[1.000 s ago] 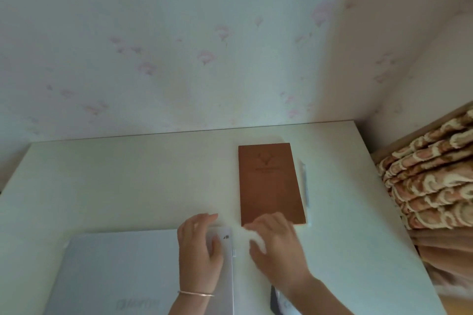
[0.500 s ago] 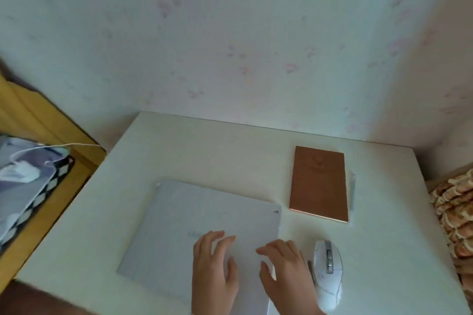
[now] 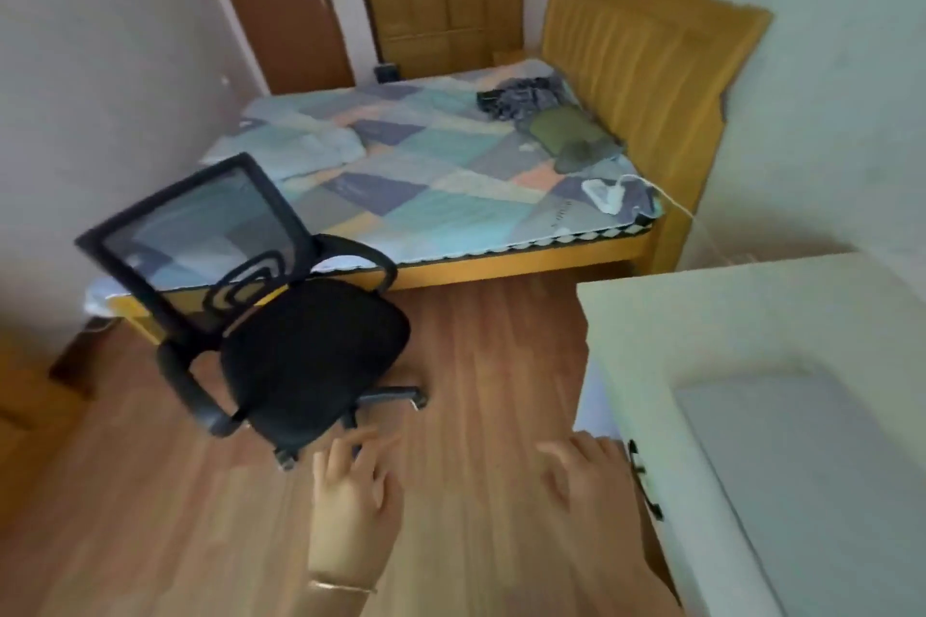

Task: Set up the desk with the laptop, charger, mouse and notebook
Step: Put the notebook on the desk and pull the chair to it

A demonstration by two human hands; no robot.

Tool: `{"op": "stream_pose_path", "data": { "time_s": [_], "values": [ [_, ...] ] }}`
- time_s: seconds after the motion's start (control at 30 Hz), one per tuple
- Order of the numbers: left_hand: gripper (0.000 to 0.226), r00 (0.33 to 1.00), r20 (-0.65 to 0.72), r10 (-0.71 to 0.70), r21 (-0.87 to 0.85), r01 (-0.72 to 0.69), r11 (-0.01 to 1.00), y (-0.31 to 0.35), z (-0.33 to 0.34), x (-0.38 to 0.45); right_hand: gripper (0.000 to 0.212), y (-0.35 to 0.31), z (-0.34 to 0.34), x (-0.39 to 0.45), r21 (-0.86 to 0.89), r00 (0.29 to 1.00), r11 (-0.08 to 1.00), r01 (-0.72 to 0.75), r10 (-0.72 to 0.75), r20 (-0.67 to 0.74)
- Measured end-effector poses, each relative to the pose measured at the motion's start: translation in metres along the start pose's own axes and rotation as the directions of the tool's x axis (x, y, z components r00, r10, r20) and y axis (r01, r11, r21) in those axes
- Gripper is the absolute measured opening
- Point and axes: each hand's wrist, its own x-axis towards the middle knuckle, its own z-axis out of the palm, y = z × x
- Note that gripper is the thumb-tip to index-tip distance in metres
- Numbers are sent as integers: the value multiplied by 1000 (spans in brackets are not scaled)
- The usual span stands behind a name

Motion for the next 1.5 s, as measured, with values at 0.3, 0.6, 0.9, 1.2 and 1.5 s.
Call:
{"op": "stream_pose_path", "data": {
  "time_s": [0.3,0.6,0.9,1.2,1.5],
  "values": [
    [37,884,-273,-379,160,430,889,-239,-171,-50,22,-291,138,24,148,901,913,380,-402,164],
    [34,836,-342,-428,185,507,842,-416,-283,5,24,-492,256,73,180,888,897,403,-431,160],
    [36,868,-279,-412,196,471,860,-585,-282,154,23,-589,371,221,148,958,955,258,-273,88],
    [28,973,-37,-227,257,229,939,-731,-267,409,27,-680,442,397,65,988,995,-81,72,135],
    [29,967,134,215,-140,-196,970,-762,-202,643,34,-731,478,489,108,942,951,-289,303,-144]
  ]
}}
